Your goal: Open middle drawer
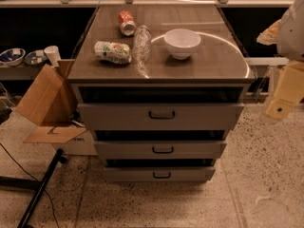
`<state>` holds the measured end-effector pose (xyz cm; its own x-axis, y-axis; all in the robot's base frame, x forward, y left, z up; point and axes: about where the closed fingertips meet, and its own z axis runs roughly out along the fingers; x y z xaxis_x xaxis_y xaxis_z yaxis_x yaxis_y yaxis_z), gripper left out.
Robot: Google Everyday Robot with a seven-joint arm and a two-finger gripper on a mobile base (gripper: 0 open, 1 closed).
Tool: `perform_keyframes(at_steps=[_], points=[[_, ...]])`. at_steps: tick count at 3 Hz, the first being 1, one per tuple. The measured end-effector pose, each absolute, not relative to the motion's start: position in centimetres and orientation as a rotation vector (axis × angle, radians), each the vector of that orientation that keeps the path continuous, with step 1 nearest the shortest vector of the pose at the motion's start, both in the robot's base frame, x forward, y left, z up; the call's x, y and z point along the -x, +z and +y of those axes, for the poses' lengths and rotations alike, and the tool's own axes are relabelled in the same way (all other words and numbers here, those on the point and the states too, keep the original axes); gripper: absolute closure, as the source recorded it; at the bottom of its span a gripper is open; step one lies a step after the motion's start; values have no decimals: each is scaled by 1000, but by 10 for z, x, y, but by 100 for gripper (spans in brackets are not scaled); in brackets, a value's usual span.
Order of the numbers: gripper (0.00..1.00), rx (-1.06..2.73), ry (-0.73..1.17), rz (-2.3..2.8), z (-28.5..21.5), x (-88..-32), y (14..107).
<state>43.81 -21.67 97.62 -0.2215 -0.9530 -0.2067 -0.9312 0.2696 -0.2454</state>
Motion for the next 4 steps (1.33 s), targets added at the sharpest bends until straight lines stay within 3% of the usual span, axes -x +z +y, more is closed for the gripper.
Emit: perform_keyframes(at_steps=[4], points=[[0,1769,77,2136,-198,-418,933]])
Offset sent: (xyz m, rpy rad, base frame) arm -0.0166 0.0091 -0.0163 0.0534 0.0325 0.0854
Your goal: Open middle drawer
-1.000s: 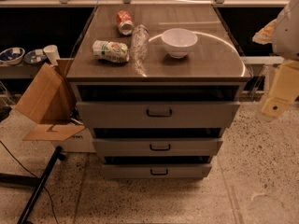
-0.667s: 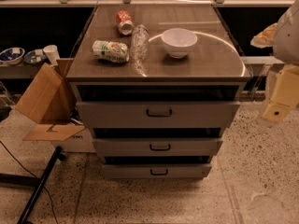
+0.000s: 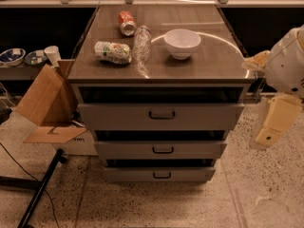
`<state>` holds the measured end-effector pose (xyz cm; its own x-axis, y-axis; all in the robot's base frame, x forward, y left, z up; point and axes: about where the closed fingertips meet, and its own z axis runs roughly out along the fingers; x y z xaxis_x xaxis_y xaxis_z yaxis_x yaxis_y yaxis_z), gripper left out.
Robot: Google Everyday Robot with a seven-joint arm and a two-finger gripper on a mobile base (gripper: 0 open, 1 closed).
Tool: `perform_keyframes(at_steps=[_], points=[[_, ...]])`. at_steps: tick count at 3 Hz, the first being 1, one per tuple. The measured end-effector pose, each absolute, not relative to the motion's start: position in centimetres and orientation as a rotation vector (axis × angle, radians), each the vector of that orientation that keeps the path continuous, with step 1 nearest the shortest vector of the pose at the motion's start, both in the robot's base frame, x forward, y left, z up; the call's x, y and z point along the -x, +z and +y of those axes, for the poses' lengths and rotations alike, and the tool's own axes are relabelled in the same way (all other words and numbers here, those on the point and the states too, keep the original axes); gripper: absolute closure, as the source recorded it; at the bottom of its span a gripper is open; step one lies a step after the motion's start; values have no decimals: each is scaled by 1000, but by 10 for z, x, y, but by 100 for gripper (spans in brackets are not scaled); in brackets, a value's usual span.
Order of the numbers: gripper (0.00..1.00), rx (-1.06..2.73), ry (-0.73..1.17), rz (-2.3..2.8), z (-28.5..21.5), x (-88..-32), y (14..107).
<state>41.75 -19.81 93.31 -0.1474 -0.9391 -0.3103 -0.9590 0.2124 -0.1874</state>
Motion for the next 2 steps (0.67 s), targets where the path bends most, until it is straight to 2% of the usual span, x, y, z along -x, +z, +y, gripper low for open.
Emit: perform_keyframes(at_steps=[2], points=[[0,1713,307,2131,-165,-417,850]])
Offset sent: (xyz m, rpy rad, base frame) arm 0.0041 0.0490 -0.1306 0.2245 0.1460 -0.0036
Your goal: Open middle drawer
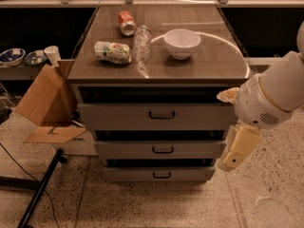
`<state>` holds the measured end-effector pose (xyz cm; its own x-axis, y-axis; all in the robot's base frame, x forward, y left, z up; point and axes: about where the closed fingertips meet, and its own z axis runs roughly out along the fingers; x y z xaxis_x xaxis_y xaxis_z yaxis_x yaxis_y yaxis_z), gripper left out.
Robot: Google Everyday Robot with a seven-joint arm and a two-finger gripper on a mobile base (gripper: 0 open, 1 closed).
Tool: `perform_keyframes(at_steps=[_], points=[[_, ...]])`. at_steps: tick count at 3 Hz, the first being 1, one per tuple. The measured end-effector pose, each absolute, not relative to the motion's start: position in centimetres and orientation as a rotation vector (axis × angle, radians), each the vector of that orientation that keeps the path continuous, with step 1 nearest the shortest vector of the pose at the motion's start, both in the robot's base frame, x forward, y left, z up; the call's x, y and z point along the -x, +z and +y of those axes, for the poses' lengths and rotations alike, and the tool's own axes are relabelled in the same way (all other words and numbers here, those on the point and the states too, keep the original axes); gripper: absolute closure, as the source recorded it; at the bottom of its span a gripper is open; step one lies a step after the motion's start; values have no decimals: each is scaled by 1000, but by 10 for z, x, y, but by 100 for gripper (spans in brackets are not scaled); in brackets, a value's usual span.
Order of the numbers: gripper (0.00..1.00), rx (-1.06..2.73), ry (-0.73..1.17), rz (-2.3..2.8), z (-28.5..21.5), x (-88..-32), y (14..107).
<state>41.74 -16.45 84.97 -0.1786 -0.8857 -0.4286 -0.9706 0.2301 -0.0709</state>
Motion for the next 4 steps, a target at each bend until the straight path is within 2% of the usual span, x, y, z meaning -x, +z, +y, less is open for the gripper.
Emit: perform_keyframes(at_steps=[4], points=[[0,1555,813,2154,-118,-410,674]])
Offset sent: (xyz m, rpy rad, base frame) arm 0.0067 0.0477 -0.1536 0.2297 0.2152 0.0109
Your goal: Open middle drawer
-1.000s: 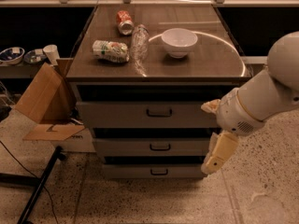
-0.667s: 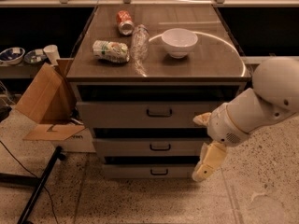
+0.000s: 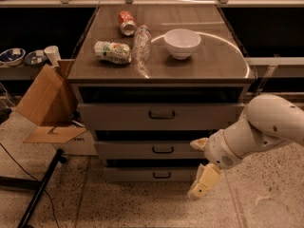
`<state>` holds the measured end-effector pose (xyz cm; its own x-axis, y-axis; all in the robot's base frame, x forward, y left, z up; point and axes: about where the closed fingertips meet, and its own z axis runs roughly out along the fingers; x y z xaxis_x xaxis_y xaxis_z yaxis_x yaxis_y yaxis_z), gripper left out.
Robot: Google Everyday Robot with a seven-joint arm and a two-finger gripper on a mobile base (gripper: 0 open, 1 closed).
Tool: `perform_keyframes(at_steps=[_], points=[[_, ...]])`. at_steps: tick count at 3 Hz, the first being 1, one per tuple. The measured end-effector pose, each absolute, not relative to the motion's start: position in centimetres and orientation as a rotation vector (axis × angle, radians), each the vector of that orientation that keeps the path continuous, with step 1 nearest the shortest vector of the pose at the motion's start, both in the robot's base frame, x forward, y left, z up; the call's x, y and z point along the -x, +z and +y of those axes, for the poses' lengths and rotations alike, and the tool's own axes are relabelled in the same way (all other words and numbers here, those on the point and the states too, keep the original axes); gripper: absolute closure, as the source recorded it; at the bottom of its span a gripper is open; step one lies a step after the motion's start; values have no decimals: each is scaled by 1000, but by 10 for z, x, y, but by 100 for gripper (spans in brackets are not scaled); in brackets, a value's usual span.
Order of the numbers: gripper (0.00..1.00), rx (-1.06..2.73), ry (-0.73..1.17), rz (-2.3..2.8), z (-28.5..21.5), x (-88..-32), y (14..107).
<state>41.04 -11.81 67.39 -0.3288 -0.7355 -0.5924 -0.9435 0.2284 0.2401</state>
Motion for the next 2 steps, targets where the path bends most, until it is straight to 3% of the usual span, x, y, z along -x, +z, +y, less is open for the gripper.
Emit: perform_keyframes(at_steps=[2], points=[[0,1544,832,2209,-115,-411,653]])
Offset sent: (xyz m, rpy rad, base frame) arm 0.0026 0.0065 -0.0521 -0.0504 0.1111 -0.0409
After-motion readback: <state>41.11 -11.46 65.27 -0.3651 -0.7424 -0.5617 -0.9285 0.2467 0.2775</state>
